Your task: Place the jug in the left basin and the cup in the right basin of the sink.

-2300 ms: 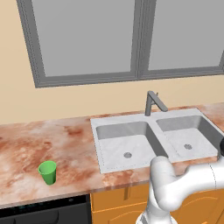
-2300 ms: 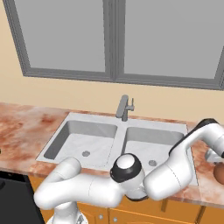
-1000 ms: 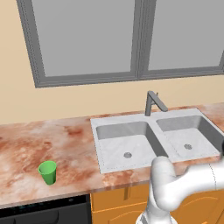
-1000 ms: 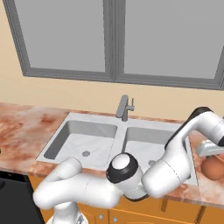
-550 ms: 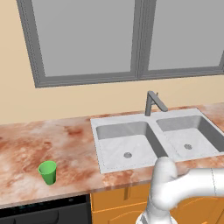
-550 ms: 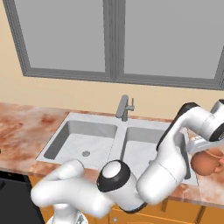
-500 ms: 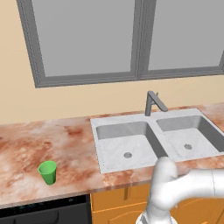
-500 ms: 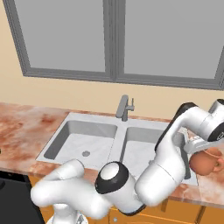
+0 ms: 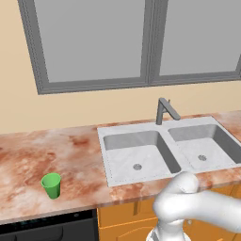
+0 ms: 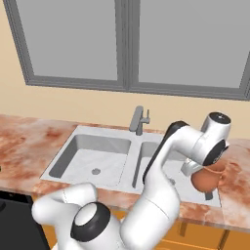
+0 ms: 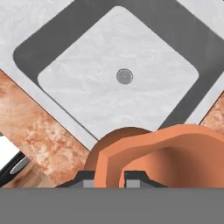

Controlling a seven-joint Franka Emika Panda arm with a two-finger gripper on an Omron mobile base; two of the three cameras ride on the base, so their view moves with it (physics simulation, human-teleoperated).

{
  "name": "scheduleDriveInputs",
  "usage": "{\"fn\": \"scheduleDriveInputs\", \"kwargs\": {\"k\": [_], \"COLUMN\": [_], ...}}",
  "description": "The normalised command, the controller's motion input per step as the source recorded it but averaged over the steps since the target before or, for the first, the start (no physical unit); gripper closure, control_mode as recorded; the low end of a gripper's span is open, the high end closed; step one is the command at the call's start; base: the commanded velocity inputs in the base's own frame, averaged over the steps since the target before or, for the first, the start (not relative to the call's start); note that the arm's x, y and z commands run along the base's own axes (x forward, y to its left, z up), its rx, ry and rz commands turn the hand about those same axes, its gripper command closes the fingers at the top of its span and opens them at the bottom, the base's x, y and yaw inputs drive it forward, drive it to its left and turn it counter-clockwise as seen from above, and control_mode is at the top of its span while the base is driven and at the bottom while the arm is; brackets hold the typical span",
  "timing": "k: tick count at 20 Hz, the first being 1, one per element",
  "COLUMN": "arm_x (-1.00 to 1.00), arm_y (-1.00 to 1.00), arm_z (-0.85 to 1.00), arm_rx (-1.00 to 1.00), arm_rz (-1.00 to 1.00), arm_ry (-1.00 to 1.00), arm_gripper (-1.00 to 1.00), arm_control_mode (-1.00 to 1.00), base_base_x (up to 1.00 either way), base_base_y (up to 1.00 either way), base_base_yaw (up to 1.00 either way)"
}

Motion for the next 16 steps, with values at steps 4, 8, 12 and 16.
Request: {"fn": "scheduleDriveInputs", "kwargs": {"k": [4,8,12,16], "arm_x": [-0.09,-0.07,0.00,0.00], "arm_y": [0.80,0.76,0.70,0.68], "arm_z": [0.10,0.11,0.11,0.11], "arm_rx": [-0.08,-0.08,-0.03,0.00], "arm_rz": [0.08,0.08,0.07,0.10], "arm_ry": [-0.11,-0.12,-0.04,0.00], "arm_gripper": [1.00,1.00,1.00,1.00], "arm_control_mode": [-1.00,-1.00,-1.00,-1.00], "base_base_x": [0.00,0.00,0.00,0.00], "base_base_y": [0.00,0.00,0.00,0.00], "base_base_yaw": [0.00,0.00,0.00,0.00]}}
